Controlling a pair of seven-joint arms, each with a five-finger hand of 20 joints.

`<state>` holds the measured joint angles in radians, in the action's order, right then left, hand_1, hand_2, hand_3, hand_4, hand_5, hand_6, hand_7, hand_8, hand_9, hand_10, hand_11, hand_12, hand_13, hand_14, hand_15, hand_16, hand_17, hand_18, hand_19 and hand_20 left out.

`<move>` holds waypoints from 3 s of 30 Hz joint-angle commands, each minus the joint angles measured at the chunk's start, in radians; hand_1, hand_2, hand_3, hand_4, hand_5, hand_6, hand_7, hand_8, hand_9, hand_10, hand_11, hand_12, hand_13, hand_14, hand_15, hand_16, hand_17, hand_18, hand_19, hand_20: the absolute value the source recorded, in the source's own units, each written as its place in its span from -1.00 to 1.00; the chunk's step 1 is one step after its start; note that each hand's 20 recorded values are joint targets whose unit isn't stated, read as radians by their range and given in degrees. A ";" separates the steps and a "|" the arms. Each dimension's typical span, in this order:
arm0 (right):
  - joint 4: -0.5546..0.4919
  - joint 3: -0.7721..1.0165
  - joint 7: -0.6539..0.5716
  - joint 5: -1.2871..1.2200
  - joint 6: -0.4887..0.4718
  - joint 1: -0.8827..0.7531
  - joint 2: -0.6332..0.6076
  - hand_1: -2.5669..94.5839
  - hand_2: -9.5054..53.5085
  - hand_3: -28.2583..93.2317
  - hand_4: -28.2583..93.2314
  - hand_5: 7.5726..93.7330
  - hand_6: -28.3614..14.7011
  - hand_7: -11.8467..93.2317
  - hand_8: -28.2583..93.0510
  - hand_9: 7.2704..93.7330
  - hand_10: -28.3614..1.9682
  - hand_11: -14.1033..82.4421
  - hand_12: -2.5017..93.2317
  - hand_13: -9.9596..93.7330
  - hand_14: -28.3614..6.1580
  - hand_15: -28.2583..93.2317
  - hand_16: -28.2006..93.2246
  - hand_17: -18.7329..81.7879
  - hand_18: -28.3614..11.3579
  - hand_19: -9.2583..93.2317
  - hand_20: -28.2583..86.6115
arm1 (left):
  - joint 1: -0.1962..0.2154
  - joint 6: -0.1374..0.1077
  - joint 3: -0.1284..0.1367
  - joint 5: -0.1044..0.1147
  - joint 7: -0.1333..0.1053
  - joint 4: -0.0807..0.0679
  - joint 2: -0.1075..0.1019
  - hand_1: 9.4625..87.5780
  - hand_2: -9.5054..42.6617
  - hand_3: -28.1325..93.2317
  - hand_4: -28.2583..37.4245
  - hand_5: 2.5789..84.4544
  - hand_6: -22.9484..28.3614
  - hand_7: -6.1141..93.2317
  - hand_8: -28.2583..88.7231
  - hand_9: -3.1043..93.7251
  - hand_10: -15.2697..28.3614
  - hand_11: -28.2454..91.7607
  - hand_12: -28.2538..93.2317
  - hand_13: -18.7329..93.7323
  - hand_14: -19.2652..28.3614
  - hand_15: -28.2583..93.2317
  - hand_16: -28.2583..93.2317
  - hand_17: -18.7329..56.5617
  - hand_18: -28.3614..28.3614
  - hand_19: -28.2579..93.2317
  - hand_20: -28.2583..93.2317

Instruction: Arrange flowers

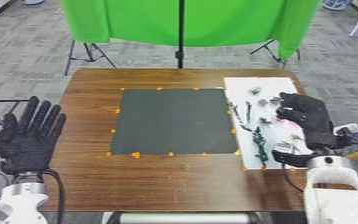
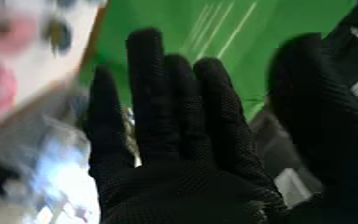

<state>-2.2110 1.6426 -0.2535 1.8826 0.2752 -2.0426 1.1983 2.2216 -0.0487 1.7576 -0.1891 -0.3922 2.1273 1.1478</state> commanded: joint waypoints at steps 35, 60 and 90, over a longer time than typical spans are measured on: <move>0.181 -0.331 -0.372 0.944 -0.417 0.075 -0.091 -0.21 -1.00 0.73 -1.00 0.47 0.10 -0.35 -0.75 0.40 -0.34 0.07 -0.50 0.38 -0.26 0.56 -0.23 -0.11 -0.92 0.73 -0.15 | 0.011 -0.052 -0.008 0.052 0.031 -0.002 0.010 -0.56 0.13 0.64 -1.00 0.03 0.23 -0.74 -0.66 -0.16 0.31 -0.28 -0.44 -0.19 0.36 -0.17 -0.65 -0.69 0.41 -0.03 -0.39; 0.133 -0.329 -0.305 0.856 -0.097 0.047 -0.104 0.20 -1.00 0.81 -1.00 0.82 0.25 -0.12 -0.39 0.98 0.29 -0.40 -0.04 0.82 0.39 0.20 0.15 0.12 -0.85 0.85 -0.10 | 0.007 -0.061 -0.007 0.079 0.033 -0.014 0.011 -0.58 0.10 0.65 -1.00 0.03 0.22 -0.74 -0.67 -0.15 0.30 -0.28 -0.44 -0.19 0.38 -0.15 -0.65 -0.70 0.43 -0.01 -0.39; 0.327 -0.696 -0.282 0.615 -0.176 0.535 0.218 0.16 -1.00 0.84 -0.87 0.72 0.27 0.02 -0.31 0.96 0.28 -0.38 0.01 0.80 0.36 0.25 0.16 0.11 -0.87 0.89 -0.08 | 0.015 -0.110 -0.025 0.054 0.014 -0.013 -0.064 -0.59 0.10 0.65 -1.00 0.03 0.21 -0.74 -0.67 -0.16 0.28 -0.29 -0.44 -0.19 0.36 -0.15 -0.65 -0.70 0.42 -0.02 -0.39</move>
<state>-1.9820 1.0243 -0.5749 2.4625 0.0439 -1.5622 1.2827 2.2466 -0.1437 1.7500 -0.1311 -0.3763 2.1248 1.0988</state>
